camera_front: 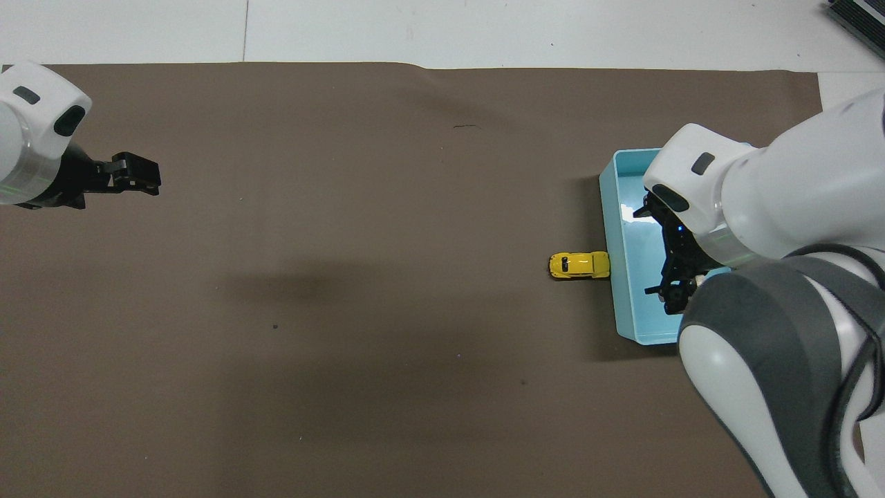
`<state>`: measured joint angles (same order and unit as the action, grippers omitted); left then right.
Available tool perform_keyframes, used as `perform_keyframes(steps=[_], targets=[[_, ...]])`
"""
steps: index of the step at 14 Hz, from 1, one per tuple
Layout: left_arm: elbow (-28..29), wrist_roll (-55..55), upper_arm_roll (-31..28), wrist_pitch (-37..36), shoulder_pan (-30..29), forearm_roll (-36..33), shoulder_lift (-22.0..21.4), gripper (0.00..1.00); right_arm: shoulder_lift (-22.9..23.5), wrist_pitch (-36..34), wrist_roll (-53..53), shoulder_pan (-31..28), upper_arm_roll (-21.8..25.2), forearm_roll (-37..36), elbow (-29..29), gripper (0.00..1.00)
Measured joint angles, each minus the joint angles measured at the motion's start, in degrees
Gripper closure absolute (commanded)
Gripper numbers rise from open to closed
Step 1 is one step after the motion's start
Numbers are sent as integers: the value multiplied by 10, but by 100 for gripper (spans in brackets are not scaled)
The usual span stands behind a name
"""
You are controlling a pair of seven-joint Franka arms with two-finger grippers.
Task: Wind up and store yellow beetle car
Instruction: 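Lower the right gripper beside the car while the left gripper returns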
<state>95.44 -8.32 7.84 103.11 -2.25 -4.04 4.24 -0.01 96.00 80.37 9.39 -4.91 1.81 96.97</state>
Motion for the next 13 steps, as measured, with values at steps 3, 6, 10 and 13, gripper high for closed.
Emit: perform_keyframes(steps=[3, 6, 10, 13], targets=[[-1, 34, 1, -18, 0, 12, -21, 0, 2, 22, 7, 0, 0, 0, 16, 0], [-3, 40, 1, -35, 0, 37, -49, 0, 10, 45, 8, 0, 0, 0, 32, 0], [-13, 40, 1, -78, 0, 53, -76, 0, 31, 79, 8, 0, 1, 0, 48, 0], [-54, 41, 1, -134, 0, 56, -80, 0, 42, 110, 8, 0, 1, 0, 70, 0]])
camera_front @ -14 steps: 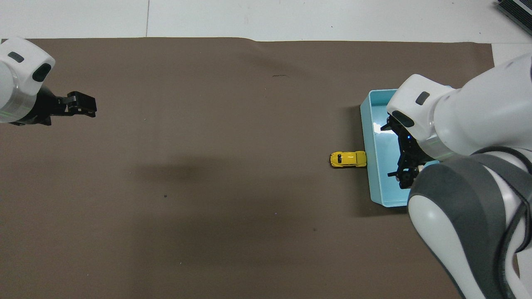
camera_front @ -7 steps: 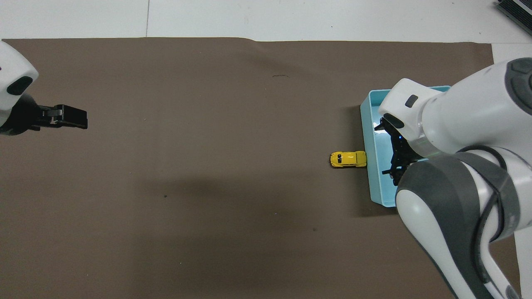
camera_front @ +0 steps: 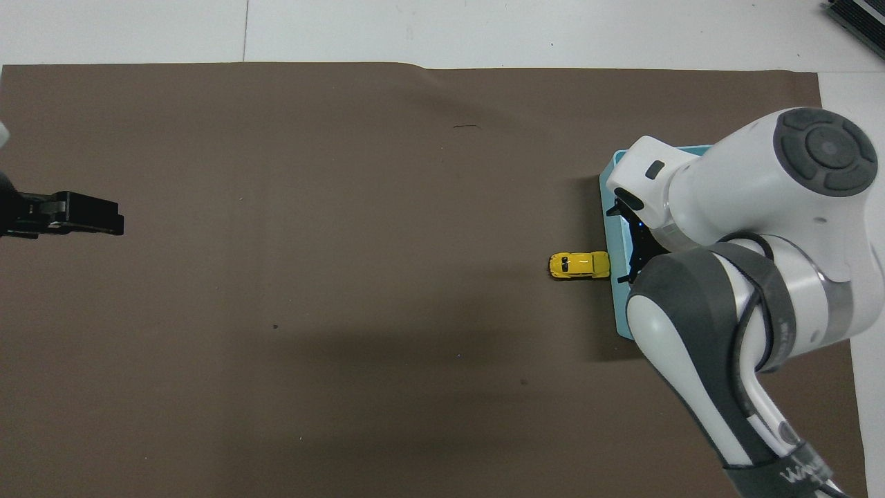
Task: Wind up and store yellow beetle car
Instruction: 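Lower the right gripper beside the car while the left gripper returns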
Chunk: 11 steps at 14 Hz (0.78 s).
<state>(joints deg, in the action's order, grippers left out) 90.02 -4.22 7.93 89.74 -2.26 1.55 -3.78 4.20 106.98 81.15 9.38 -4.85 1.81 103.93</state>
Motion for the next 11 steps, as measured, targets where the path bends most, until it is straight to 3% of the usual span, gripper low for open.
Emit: perform_keyframes(steps=[11], targets=[[-12, 40, -3, -38, -3, 1, 1, 0, 26, 86, 0, 0, 1, 0, 56, 0]])
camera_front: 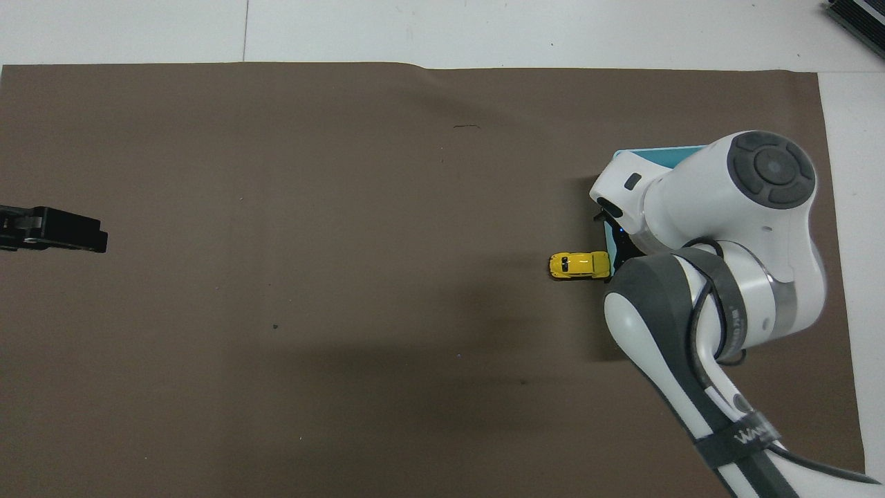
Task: Wind up and store yellow beetle car
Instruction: 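Lower the right gripper beside the car while the left gripper returns, then grasp the yellow car at the box edge with the right gripper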
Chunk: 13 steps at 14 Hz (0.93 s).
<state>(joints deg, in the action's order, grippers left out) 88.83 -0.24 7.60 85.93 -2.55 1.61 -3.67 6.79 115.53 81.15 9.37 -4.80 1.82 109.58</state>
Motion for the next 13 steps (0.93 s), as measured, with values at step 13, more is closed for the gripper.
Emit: perform_keyframes(steps=[13], targets=[[0, 0, -3, -7, -2, 0, 0, 0, 41, 118, 0, 0, 0, 0, 74, 0]])
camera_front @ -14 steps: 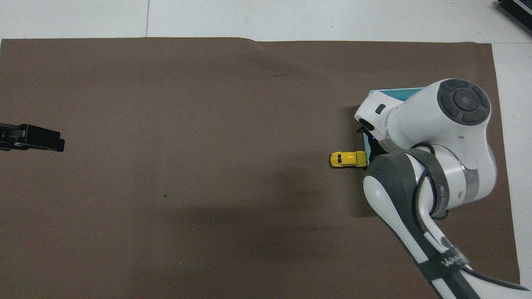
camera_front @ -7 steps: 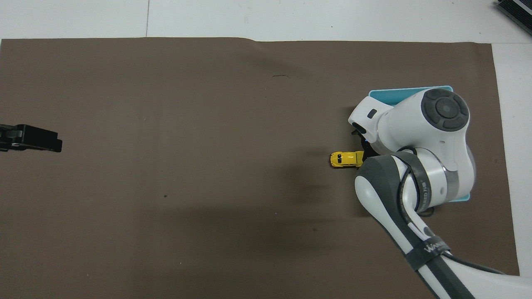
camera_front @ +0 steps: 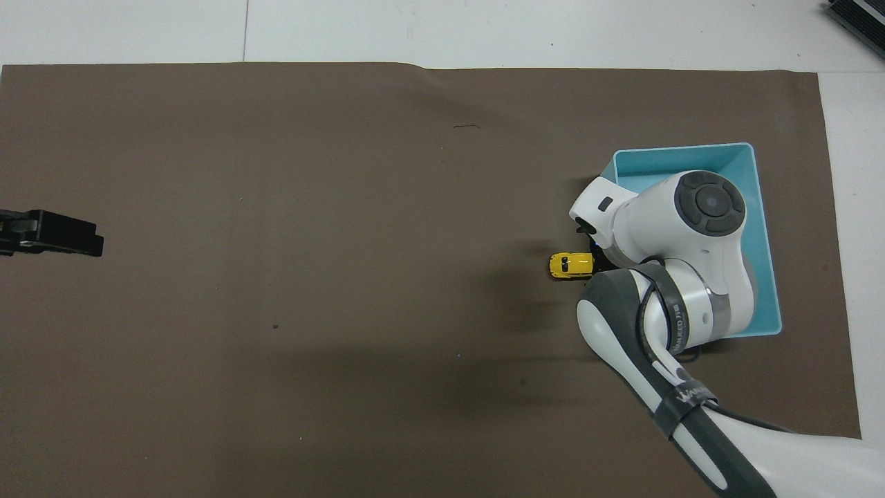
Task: Wind up and store yellow beetle car
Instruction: 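Grasp the yellow car at the box edge with the right gripper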
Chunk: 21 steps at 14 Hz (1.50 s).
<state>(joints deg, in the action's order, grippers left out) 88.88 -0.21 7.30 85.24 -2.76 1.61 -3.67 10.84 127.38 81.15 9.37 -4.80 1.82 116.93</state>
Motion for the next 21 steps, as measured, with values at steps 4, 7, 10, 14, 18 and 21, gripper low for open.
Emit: perform_keyframes(steps=[4, 7, 10, 14, 18, 21], targets=[[0, 0, 0, -1, 0, 0, 0, 0, 18, 29, 0, 0, 0, 0, 10, 0], [0, 0, 0, -1, 0, 0, 0, 0, 28, 52, 0, 0, 0, 0, 22, 0], [0, 0, 0, -1, 0, 0, 0, 0, 34, 63, 0, 0, 0, 0, 27, 0], [0, 0, 0, -1, 0, 0, 0, 0, 35, 67, 0, 0, 0, -2, 32, 27], [0, 0, 0, -1, 0, 0, 0, 0, 35, 67, 1, 0, 0, -13, 32, 74], [0, 0, 0, -1, 0, 0, 0, 0, 35, 67, 1, 0, 0, -15, 32, 95]])
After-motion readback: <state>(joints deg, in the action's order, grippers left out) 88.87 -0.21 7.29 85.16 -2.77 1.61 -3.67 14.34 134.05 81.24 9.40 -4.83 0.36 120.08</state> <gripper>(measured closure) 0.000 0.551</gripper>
